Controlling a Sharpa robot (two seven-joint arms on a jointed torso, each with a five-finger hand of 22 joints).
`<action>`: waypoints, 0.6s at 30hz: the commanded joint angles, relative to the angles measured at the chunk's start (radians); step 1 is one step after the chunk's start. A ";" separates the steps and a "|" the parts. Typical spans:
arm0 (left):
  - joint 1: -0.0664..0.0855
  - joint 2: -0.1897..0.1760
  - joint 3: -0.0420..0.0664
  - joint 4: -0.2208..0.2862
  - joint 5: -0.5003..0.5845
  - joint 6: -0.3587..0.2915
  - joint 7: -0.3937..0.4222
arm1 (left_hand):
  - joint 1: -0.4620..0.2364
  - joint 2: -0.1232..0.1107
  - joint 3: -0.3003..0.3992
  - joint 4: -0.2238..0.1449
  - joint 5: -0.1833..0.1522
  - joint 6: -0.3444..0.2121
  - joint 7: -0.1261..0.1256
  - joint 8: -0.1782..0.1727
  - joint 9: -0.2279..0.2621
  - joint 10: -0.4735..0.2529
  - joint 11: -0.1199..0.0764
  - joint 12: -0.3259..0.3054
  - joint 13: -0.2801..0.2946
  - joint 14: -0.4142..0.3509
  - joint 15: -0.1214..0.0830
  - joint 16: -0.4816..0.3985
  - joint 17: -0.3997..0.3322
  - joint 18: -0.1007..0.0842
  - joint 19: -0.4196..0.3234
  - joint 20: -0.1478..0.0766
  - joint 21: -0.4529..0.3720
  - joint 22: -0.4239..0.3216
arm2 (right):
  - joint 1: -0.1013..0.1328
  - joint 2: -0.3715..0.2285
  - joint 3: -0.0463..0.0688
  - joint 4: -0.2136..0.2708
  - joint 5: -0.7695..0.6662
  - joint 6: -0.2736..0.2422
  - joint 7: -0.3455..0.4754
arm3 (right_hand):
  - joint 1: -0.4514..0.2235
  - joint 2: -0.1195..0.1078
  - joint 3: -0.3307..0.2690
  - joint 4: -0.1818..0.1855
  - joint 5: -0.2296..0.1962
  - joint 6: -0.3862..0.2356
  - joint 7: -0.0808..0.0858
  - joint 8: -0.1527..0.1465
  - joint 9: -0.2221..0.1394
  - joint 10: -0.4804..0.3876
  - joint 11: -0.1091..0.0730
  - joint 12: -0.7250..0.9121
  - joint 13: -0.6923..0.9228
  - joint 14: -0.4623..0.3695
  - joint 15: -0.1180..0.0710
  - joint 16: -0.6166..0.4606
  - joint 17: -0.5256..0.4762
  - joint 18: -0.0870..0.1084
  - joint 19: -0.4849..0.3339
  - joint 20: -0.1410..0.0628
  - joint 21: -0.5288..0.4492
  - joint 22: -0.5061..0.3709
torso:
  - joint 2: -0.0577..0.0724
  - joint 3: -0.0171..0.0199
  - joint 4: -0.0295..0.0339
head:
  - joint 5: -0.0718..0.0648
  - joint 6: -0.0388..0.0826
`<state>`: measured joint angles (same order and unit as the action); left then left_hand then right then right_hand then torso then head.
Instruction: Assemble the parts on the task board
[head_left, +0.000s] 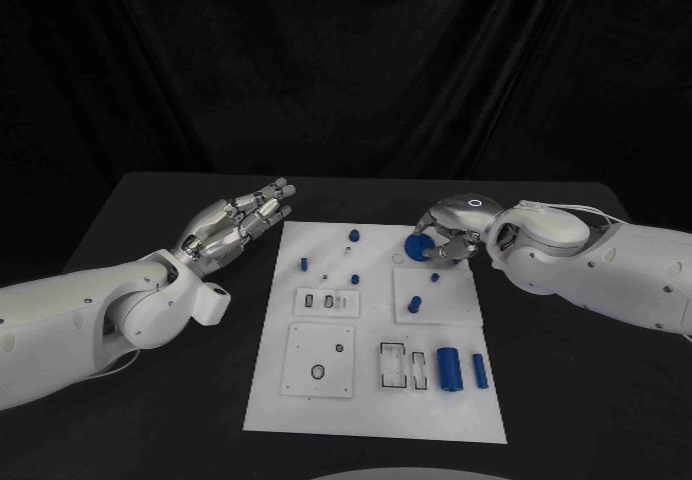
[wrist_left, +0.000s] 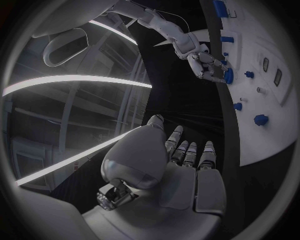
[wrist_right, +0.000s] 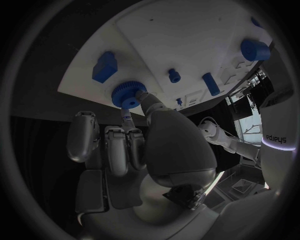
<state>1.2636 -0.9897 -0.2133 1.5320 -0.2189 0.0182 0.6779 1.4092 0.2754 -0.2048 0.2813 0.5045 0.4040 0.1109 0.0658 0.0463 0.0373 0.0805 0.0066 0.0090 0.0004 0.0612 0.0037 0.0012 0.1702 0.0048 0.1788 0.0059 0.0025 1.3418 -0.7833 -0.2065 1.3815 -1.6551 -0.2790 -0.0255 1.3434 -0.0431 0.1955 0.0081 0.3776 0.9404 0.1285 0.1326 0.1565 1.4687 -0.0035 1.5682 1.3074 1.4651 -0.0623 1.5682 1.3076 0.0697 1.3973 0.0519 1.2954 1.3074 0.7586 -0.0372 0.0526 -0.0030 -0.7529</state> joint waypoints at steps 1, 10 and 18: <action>0.002 0.000 0.001 0.002 0.006 0.011 0.086 | 0.011 0.003 0.005 0.000 0.007 -0.002 0.003 0.006 0.001 0.001 0.003 0.003 0.001 0.000 0.004 -0.004 -0.001 0.010 0.000 0.004 -0.002 0.001 | 0.011 -0.004 -0.001 0.023 -0.010 -0.009 -0.002 | -0.025 0.001 -0.008 0.006 0.004 0.048 -0.046 0.120 0.175 0.102 0.005 0.003 0.263 0.106 0.003 0.003 0.263 0.001 0.008 0.001 0.003 0.091 | 0.000 -0.0004 -0.0008 | -0.001 -0.003; 0.002 0.005 0.001 0.000 0.006 0.015 0.082 | 0.012 0.003 0.006 -0.001 0.007 -0.002 0.003 0.006 0.001 0.001 0.003 0.003 0.001 0.000 0.004 -0.004 -0.001 0.010 0.000 0.005 -0.001 0.001 | 0.043 0.005 -0.001 0.075 0.006 -0.010 0.011 | -0.050 -0.005 -0.015 0.024 -0.017 0.043 -0.047 0.121 0.185 0.102 0.006 0.003 0.263 0.106 0.004 0.003 0.263 0.000 0.014 0.001 0.007 0.096 | 0.000 -0.0012 0.0002 | -0.003 -0.005; 0.002 0.008 0.001 -0.002 0.006 0.017 0.079 | 0.012 0.003 0.006 -0.001 0.007 -0.001 0.003 0.007 0.001 0.002 0.004 0.003 0.001 0.000 0.005 -0.004 -0.001 0.010 0.001 0.006 -0.001 0.001 | 0.049 0.053 -0.001 0.064 0.026 0.012 0.028 | -0.056 -0.008 -0.012 0.031 0.002 0.039 -0.045 0.113 0.185 0.102 0.007 0.003 0.263 0.106 0.005 0.003 0.263 0.000 0.016 0.002 0.008 0.098 | 0.001 -0.0013 0.0014 | -0.003 -0.006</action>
<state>1.2636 -0.9835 -0.2133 1.5294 -0.2189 0.0216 0.6780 1.4132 0.2794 -0.2049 0.2813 0.5083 0.4040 0.1109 0.0658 0.0463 0.0373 0.0805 0.0066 0.0088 0.0004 0.0611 0.0037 0.0017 0.1703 0.0047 0.1788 0.0059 0.0024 1.3889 -0.7349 -0.2075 1.4487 -1.6430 -0.2760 -0.0135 1.2942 -0.0528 0.1848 0.0334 0.3720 0.9419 0.1297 0.2256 0.1568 1.4687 -0.0035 1.5682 1.3073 1.4651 -0.0622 1.5682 1.3075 0.0699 1.4080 0.0553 1.3011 1.3081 0.7592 -0.0382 0.0523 -0.0064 -0.7585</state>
